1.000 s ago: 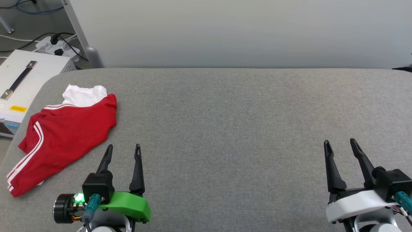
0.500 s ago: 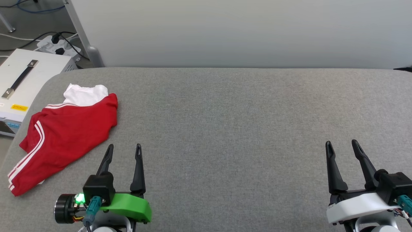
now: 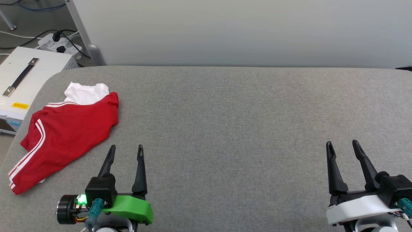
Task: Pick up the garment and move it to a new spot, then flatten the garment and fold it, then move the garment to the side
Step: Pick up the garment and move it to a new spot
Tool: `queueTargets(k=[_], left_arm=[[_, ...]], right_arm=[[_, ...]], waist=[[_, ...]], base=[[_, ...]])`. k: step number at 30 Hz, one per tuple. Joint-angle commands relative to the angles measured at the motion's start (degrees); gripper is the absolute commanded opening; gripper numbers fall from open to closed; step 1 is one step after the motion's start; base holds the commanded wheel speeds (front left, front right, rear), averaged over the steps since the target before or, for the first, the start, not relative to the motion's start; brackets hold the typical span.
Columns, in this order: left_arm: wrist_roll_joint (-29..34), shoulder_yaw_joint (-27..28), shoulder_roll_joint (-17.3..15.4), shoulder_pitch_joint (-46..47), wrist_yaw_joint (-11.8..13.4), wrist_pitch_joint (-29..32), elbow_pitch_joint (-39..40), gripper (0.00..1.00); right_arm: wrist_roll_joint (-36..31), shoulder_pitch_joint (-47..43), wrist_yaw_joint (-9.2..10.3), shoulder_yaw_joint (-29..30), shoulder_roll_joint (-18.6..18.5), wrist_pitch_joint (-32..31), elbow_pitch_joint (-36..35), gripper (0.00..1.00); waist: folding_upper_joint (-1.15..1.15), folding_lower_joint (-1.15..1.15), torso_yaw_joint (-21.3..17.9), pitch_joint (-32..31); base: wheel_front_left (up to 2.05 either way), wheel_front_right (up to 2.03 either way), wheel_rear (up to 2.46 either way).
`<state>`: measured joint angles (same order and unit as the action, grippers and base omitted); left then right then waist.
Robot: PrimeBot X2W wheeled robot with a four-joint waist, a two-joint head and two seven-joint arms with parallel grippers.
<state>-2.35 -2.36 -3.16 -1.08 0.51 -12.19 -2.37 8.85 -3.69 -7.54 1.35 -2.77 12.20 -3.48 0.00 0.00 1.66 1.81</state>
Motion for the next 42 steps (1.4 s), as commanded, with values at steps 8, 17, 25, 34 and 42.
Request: queueTargets(k=[8,17,25,34,42], left_arm=[[-0.8,0.1,0.3,1.0,0.9,-1.5,-0.7,1.00],[-2.1,1.9,0.3,2.1,1.5,-2.6,-1.2,1.00],[-4.2,3.6,0.3,2.2,2.0,-2.8,-1.7,1.00],[-7.3,5.3,0.3,2.1,3.0,-2.8,-2.1,1.00],[-8.4,6.2,0.3,2.2,3.0,-2.8,-2.6,1.00]], right_arm=[[-0.1,-1.4,0.05,-0.6,-0.1,1.5,0.0,1.00],[-1.1,-1.1,0.05,-1.6,-0.1,2.6,-0.6,1.00],[-2.8,-0.5,0.05,-2.8,-0.1,2.8,-0.9,1.00],[-5.0,0.7,0.05,-3.9,-0.1,2.8,-1.8,1.00],[-6.0,1.1,0.05,-4.1,-0.1,2.8,-2.0,1.00]], waist=[[0.00,0.00,1.3,0.6],[0.00,0.00,8.0,2.3],[0.00,0.00,15.1,3.3],[0.00,0.00,21.4,4.7],[0.00,0.00,24.4,5.6]], base=[[0.00,0.00,0.00],[0.00,0.00,0.00],[0.00,0.00,0.00],[0.00,0.00,0.00],[0.00,0.00,0.00]])
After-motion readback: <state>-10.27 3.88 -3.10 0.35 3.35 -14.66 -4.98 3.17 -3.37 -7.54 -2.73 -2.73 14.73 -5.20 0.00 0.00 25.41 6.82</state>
